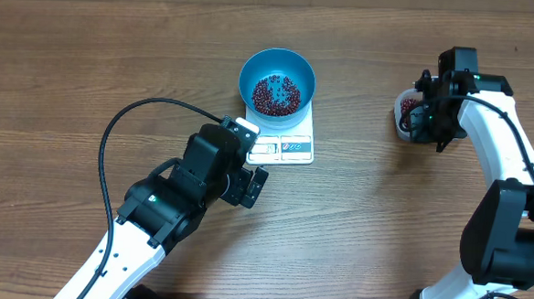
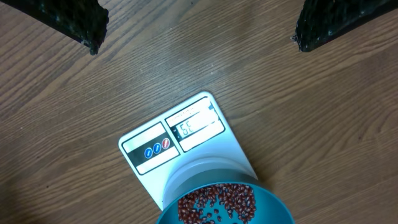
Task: Scoop item into bowl and weigh 150g on scale
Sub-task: 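Dip the red cup into the beans and scoop again with the right gripper, then carry the filled red cup with the right gripper over the blue bowl, then tilt the red cup with the right gripper to pour beans into the bowl, then move the red cup with the right gripper back over the bean tub, then lower the red cup into the tub and scoop beans with the right gripper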
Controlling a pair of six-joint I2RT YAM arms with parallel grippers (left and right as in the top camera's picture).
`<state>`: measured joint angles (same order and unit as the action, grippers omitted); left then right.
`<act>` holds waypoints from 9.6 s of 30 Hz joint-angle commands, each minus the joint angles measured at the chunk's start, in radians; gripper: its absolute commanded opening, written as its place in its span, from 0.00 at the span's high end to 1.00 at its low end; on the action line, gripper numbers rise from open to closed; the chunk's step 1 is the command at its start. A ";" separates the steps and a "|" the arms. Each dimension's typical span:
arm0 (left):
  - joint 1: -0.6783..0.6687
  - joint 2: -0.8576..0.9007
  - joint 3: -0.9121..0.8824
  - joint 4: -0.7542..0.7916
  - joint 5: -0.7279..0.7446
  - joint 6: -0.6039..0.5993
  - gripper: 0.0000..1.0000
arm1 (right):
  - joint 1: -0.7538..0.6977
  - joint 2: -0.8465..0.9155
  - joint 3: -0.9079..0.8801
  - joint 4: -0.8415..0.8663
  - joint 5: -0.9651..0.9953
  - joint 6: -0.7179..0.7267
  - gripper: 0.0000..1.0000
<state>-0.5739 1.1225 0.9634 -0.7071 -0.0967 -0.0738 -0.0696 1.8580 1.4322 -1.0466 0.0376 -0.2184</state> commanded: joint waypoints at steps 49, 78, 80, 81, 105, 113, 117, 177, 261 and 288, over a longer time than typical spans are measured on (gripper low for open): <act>0.004 0.003 0.000 0.004 0.012 0.018 0.00 | -0.289 0.005 -0.019 0.019 -0.560 -0.052 0.96; 0.004 0.003 0.000 0.004 0.012 0.018 0.00 | -0.459 0.005 -0.019 -0.034 -0.879 -0.109 0.96; 0.004 0.003 0.000 0.004 0.012 0.018 0.00 | -0.459 0.005 -0.019 -0.035 -0.882 -0.109 0.96; 0.004 0.003 0.000 0.004 0.012 0.018 0.01 | -0.459 0.005 -0.019 -0.036 -0.882 -0.109 0.96; 0.004 0.003 0.000 0.004 0.012 0.018 0.00 | -0.453 0.005 -0.019 -0.041 -1.264 -0.108 0.96; 0.004 0.003 0.000 0.004 0.012 0.018 0.00 | -0.383 0.005 -0.019 -0.040 -1.412 -0.104 0.96; 0.004 0.003 0.000 0.004 0.012 0.018 0.00 | -0.315 0.005 -0.018 -0.026 -1.420 -0.104 0.96; 0.004 0.003 0.000 0.004 0.012 0.018 0.01 | 0.227 0.005 -0.018 0.608 -0.745 -0.795 0.96; 0.004 0.003 0.000 0.004 0.012 0.018 0.00 | -0.016 -0.111 -0.019 0.020 0.243 0.109 0.96; 0.004 0.003 0.000 0.004 0.012 0.018 0.01 | -0.016 -0.058 -0.019 0.017 0.196 0.059 0.96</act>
<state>-0.5739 1.1225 0.9634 -0.7071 -0.0967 -0.0738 -0.0837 1.7927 1.4143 -1.0321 0.2546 -0.1505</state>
